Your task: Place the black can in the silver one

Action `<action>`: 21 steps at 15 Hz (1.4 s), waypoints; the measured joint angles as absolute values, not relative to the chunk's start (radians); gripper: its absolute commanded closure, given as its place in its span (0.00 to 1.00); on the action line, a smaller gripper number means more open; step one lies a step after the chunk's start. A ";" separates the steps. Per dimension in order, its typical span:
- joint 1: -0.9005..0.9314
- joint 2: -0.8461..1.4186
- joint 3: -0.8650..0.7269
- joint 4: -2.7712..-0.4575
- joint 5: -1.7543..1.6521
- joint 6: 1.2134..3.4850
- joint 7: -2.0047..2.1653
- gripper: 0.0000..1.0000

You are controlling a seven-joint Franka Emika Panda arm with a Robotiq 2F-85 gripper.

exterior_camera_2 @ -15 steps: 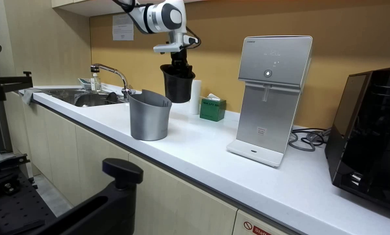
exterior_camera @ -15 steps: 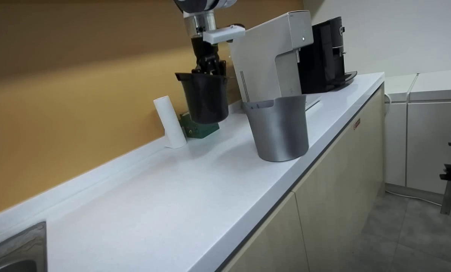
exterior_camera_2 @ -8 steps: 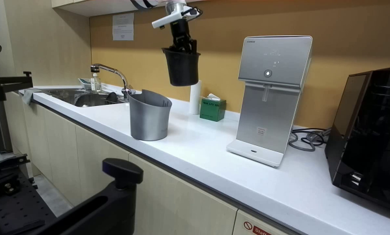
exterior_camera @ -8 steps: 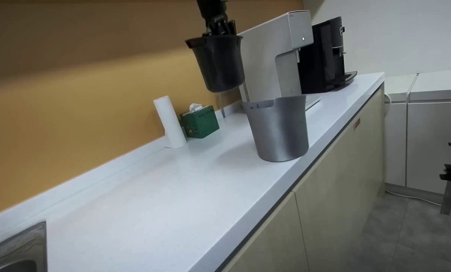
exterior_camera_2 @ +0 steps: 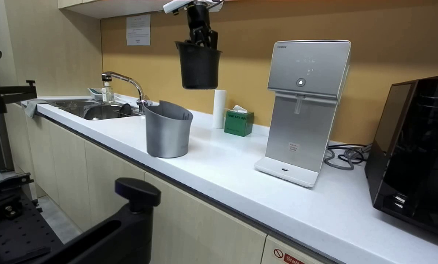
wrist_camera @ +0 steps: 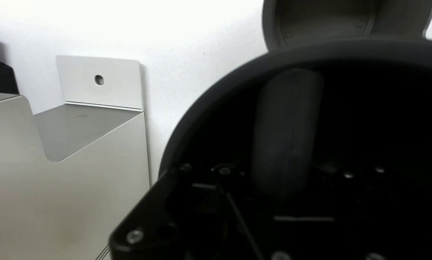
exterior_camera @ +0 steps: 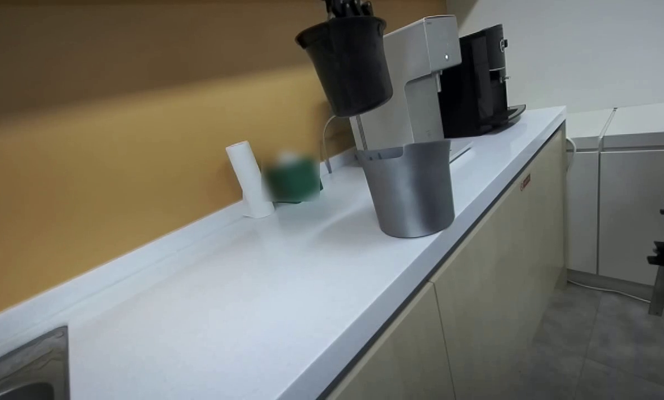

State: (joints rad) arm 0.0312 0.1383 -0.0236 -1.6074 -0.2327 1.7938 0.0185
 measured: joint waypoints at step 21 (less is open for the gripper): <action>-0.024 -0.049 -0.025 -1.994 -0.046 1.983 -0.236 0.99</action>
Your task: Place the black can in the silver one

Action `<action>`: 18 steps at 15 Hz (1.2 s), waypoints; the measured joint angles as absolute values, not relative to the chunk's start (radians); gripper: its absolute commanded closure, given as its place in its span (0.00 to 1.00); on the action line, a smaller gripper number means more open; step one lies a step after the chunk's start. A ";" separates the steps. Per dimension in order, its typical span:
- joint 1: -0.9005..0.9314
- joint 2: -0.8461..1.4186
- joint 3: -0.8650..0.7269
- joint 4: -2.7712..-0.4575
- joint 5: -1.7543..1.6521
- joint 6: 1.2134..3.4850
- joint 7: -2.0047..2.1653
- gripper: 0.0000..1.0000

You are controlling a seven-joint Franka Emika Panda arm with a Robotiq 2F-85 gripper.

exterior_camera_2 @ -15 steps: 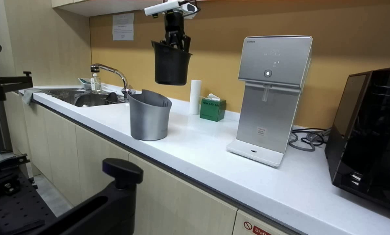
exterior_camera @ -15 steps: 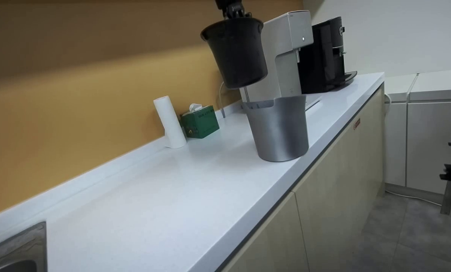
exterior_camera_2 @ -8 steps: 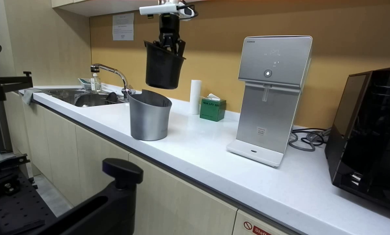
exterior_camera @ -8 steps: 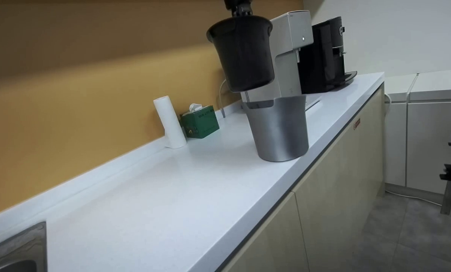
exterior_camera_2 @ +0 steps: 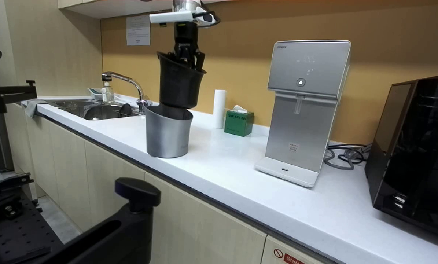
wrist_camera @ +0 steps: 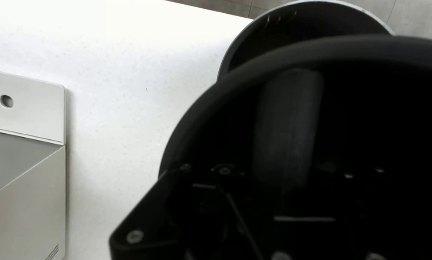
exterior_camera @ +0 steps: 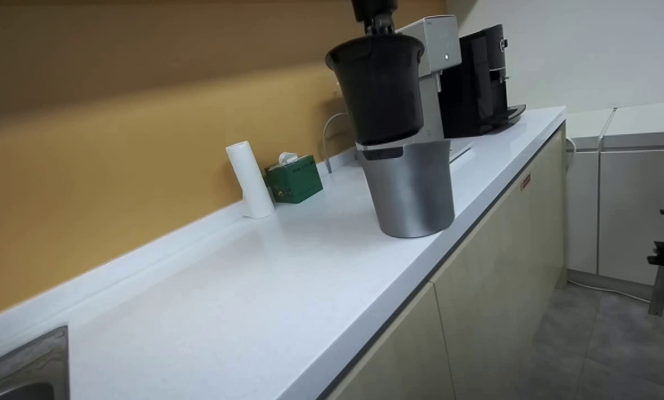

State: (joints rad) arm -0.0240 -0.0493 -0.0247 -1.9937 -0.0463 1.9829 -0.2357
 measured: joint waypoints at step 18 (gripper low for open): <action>-0.024 -0.145 -0.020 -2.206 -0.023 2.121 -0.183 0.99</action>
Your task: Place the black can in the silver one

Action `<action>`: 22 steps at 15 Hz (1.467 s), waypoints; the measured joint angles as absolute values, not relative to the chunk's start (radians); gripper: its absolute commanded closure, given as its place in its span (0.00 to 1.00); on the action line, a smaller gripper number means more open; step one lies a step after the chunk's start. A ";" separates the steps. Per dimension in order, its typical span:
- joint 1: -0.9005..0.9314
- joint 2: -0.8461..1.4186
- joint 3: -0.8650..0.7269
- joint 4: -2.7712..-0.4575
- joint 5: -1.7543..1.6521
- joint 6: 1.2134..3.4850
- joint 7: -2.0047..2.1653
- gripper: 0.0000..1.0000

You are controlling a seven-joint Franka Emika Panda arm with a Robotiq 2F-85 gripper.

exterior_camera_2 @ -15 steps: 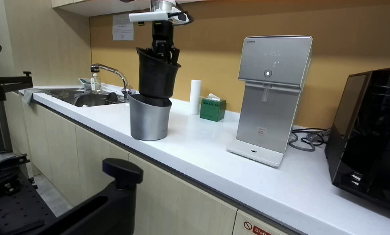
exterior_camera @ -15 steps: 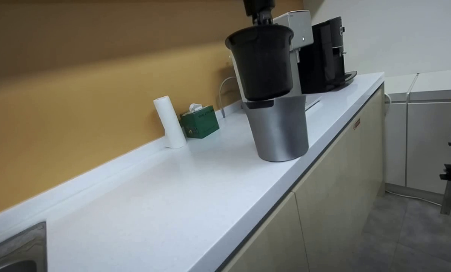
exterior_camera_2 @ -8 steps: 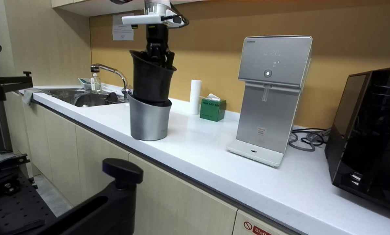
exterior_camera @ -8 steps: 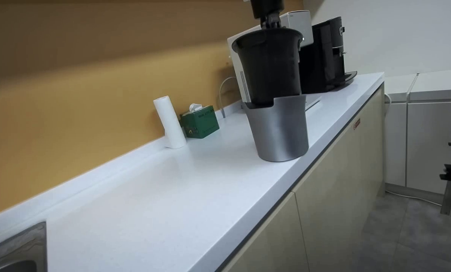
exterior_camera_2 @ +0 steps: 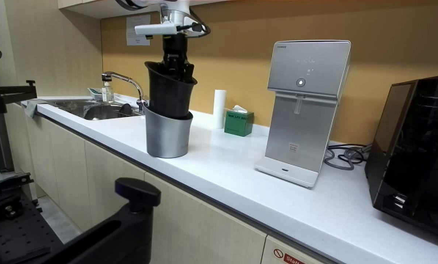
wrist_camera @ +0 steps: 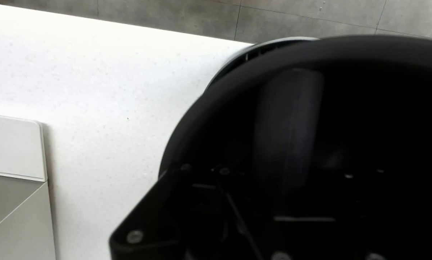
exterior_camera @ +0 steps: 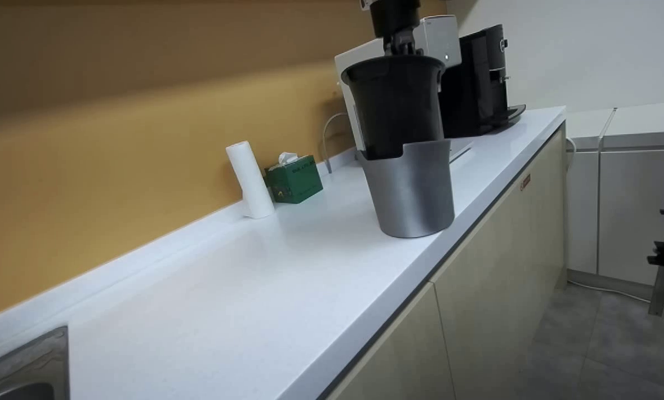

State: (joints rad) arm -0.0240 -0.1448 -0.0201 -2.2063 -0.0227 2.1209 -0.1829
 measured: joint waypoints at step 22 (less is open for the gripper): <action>-0.018 -0.101 0.043 -2.288 -0.278 2.350 0.151 0.99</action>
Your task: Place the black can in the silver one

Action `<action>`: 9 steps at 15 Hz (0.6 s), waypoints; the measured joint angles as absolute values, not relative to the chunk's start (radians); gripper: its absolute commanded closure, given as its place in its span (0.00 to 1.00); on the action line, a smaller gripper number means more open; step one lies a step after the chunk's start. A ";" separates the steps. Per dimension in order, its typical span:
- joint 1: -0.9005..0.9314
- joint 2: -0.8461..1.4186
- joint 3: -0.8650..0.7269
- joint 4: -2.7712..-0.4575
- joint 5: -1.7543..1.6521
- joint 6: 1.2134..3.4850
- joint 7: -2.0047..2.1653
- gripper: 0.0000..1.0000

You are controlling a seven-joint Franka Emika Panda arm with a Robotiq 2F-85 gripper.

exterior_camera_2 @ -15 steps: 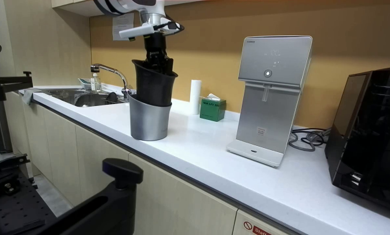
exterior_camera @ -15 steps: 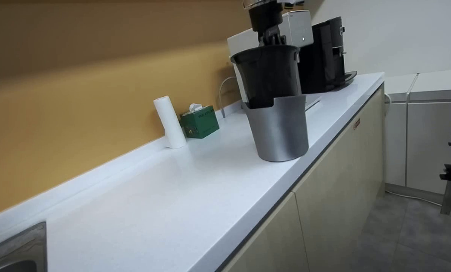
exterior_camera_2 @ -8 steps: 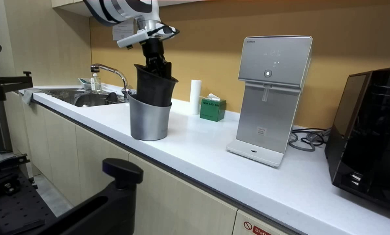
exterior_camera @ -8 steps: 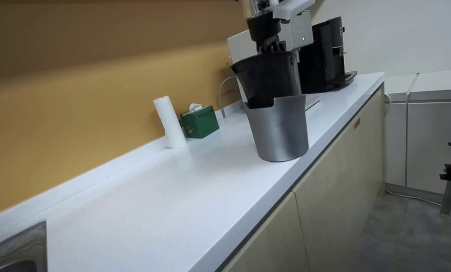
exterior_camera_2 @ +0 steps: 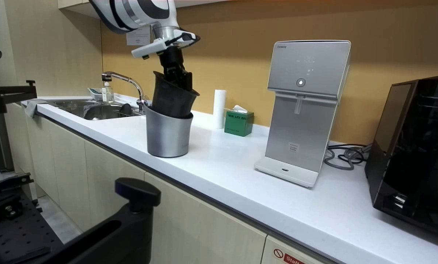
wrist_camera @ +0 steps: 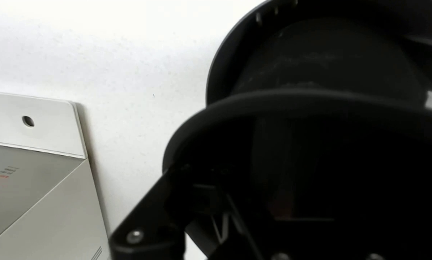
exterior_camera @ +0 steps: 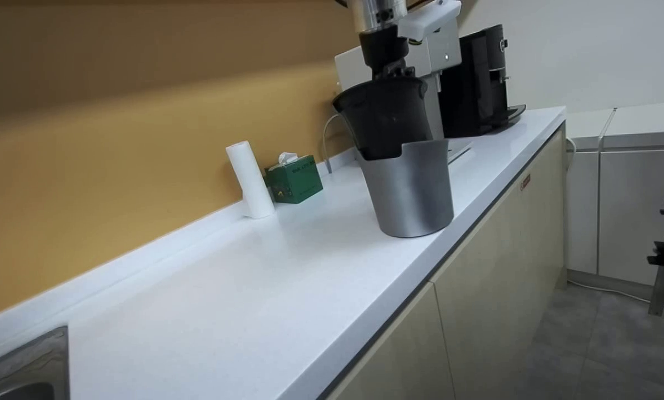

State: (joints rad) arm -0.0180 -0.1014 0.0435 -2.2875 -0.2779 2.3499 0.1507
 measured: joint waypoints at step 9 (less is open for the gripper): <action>-0.022 -0.103 0.033 -2.357 -0.301 2.555 0.075 0.99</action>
State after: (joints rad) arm -0.0220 -0.1031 0.0325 -2.3569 -0.3008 2.5555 0.0754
